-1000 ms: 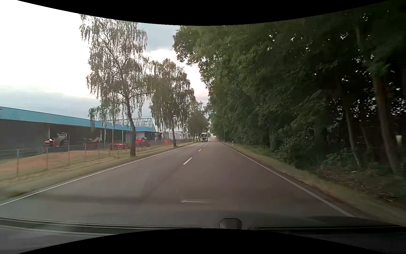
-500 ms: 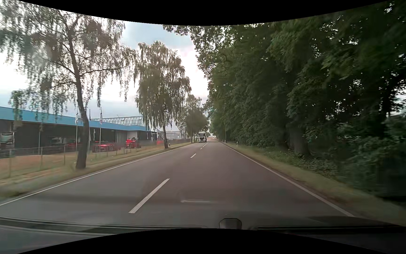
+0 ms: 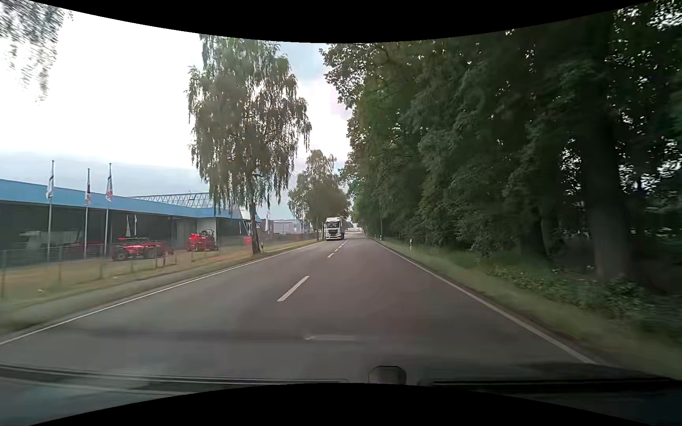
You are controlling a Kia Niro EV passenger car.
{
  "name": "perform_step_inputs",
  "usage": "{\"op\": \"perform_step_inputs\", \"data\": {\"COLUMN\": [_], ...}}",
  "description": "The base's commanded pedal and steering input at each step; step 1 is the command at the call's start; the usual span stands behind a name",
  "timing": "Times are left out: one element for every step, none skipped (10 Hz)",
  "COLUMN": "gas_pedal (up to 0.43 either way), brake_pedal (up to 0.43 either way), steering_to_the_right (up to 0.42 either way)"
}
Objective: Follow the waypoints while adhering to traffic rules and regulations
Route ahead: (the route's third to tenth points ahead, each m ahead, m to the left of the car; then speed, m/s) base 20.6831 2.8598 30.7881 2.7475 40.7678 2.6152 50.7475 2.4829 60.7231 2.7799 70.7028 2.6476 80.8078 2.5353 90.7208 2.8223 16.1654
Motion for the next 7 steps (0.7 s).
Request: {"op": "perform_step_inputs", "data": {"gas_pedal": [0.177, 0.177, 0.177, 0.177, 0.177, 0.177, 0.177], "brake_pedal": [0.000, 0.000, 0.000, 0.000, 0.000, 0.000, 0.000], "steering_to_the_right": [-0.003, -0.003, -0.003, -0.003, -0.003, -0.003, -0.003]}}
